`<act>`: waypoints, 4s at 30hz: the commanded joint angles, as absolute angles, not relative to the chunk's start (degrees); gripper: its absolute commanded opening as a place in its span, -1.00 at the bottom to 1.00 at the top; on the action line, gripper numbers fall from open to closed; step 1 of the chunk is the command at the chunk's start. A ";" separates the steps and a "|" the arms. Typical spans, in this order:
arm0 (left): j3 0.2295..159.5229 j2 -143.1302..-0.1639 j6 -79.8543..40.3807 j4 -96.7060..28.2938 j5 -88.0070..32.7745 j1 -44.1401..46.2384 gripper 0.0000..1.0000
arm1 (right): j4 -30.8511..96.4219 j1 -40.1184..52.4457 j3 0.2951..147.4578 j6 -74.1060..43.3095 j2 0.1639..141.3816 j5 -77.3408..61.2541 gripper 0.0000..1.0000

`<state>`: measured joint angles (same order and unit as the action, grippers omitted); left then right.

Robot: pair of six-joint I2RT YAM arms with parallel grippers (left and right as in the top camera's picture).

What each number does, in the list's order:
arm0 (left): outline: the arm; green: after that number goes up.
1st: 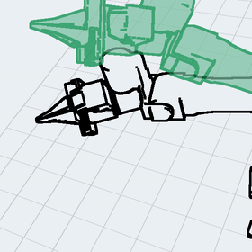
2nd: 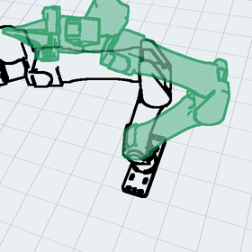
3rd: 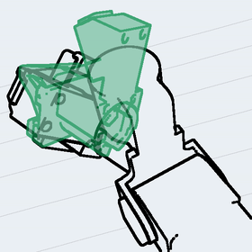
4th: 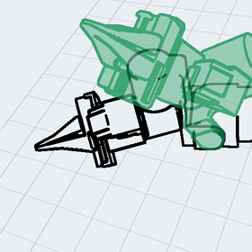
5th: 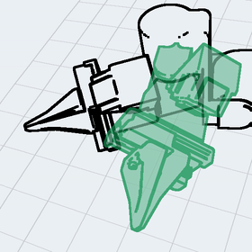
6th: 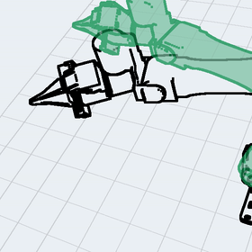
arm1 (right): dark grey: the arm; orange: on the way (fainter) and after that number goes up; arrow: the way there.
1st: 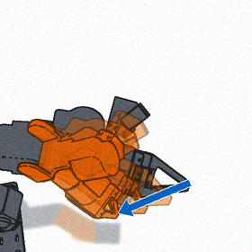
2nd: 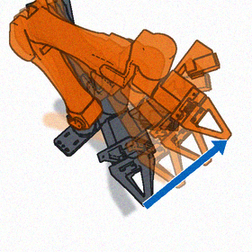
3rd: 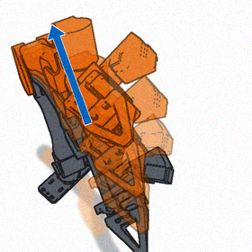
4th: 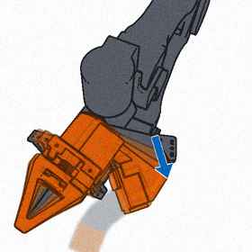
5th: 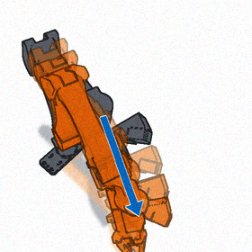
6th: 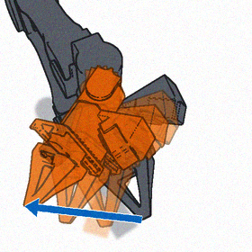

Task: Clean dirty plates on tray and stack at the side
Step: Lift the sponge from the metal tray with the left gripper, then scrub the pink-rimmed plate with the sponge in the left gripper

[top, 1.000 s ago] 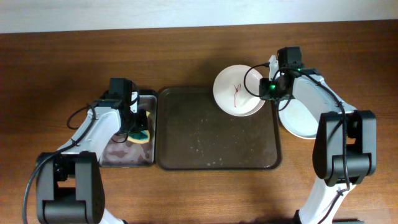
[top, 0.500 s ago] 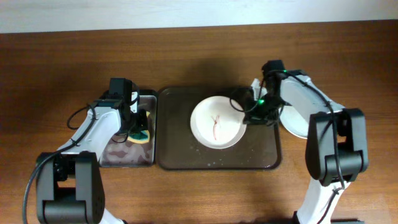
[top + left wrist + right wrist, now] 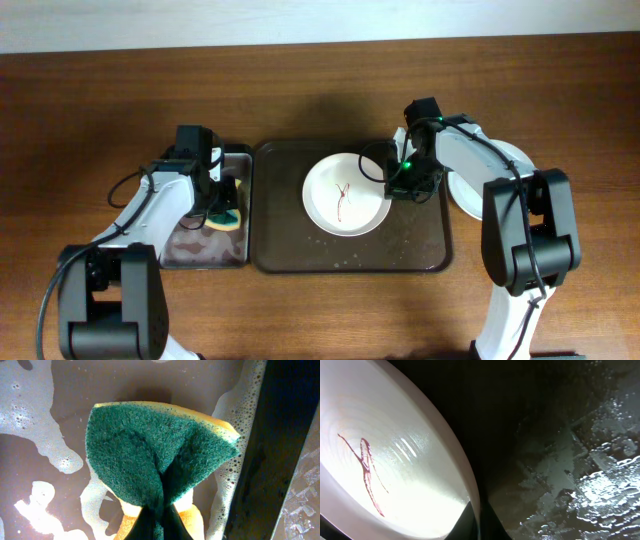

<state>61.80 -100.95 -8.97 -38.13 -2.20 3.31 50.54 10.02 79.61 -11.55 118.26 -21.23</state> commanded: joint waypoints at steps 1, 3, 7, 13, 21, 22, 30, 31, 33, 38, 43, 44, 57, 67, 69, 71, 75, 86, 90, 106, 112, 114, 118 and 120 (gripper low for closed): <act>62.33 -100.25 -8.01 -37.95 -2.83 3.09 -1.00 | 50.59 10.50 78.91 -11.49 119.33 -20.23 -0.92; 63.46 -97.54 -6.55 -36.80 -2.85 3.09 -1.00 | 50.54 10.50 78.91 -11.49 119.33 -20.05 -0.92; 64.53 -91.20 -1.61 -35.31 -2.81 3.09 -1.00 | 50.54 10.50 78.91 -11.46 119.33 -19.84 -0.92; 64.58 -82.74 -0.34 -33.10 -2.24 3.09 -1.00 | 50.54 10.50 78.91 -11.46 119.33 -19.81 -0.92; 64.58 -77.01 -0.32 -28.86 1.63 3.09 -1.00 | 50.54 10.48 78.91 -11.46 119.33 -19.20 -0.92; 64.58 -76.66 -0.10 -28.60 1.93 3.09 -1.00 | 50.54 10.48 78.91 -11.46 119.33 -19.20 -0.92; 64.58 -76.05 0.95 -27.62 1.93 3.09 -1.00 | 50.52 10.48 78.91 -11.46 119.33 -19.20 -0.92; 64.58 -76.05 0.93 -27.62 1.96 3.09 -1.00 | 50.52 10.48 78.91 -11.46 119.33 -19.20 -0.92; 64.58 -76.05 0.93 -27.64 1.93 3.09 -1.00 | 50.52 10.48 78.91 -11.46 119.33 -19.20 -0.92; 63.88 -77.36 -0.56 -31.88 1.65 3.09 -1.00 | 50.52 10.50 78.91 -11.46 119.33 -19.20 -0.92; 60.36 -87.48 -0.62 -36.93 -3.79 3.09 -1.00 | 50.54 10.50 78.91 -11.46 119.33 -19.20 -0.92; 60.36 -89.36 -0.62 -37.58 -5.04 3.09 -1.00 | 50.54 10.50 78.91 -11.44 119.33 -19.20 -0.92; 63.81 -90.80 -8.49 -28.12 -28.97 14.50 -1.00 | 50.74 10.50 78.91 -11.46 119.33 -19.25 -0.92; 63.81 -106.63 -27.18 -8.73 -31.70 24.95 -1.00 | 51.05 10.50 78.91 -11.44 119.33 -19.25 -0.92; 63.81 -108.97 -27.46 -5.45 -30.68 27.00 -1.00 | 51.24 10.50 78.91 -11.46 119.33 -19.25 -0.92; 63.81 -111.24 -27.86 -4.27 -26.70 28.93 -1.00 | 51.42 10.50 78.91 -11.46 119.33 -19.25 -0.92; 63.81 -114.83 -27.79 -5.58 -21.52 30.76 -1.00 | 51.64 10.50 78.91 -11.46 119.33 -19.25 -0.92; 71.70 -112.20 -14.85 -36.71 -11.07 25.43 -1.00 | 52.31 10.50 78.91 -11.42 119.33 -19.22 -0.92; 79.09 -109.73 -13.17 -38.00 -22.63 25.50 -1.00 | 52.36 10.50 78.91 -11.42 119.33 -19.22 -0.92; 79.42 -118.02 -26.09 -34.04 -2.85 32.10 -1.00 | 52.77 10.48 78.91 -11.42 119.33 -19.22 -0.92; 79.44 -116.11 -22.65 -38.41 1.50 27.51 -1.00 | 52.75 10.48 78.91 -11.42 119.33 -19.22 -0.92; 79.46 -114.17 -18.50 -39.66 1.26 27.03 -1.00 | 52.80 10.48 78.91 -11.42 119.33 -19.22 -0.92; 79.46 -106.30 -13.13 -45.19 -6.87 26.87 -1.00 | 52.97 10.48 78.91 -11.44 119.33 -19.20 -0.92; 79.46 -101.41 -13.13 -45.98 -6.15 26.09 -1.00 | 53.04 10.48 78.91 -11.42 119.33 -19.20 -0.92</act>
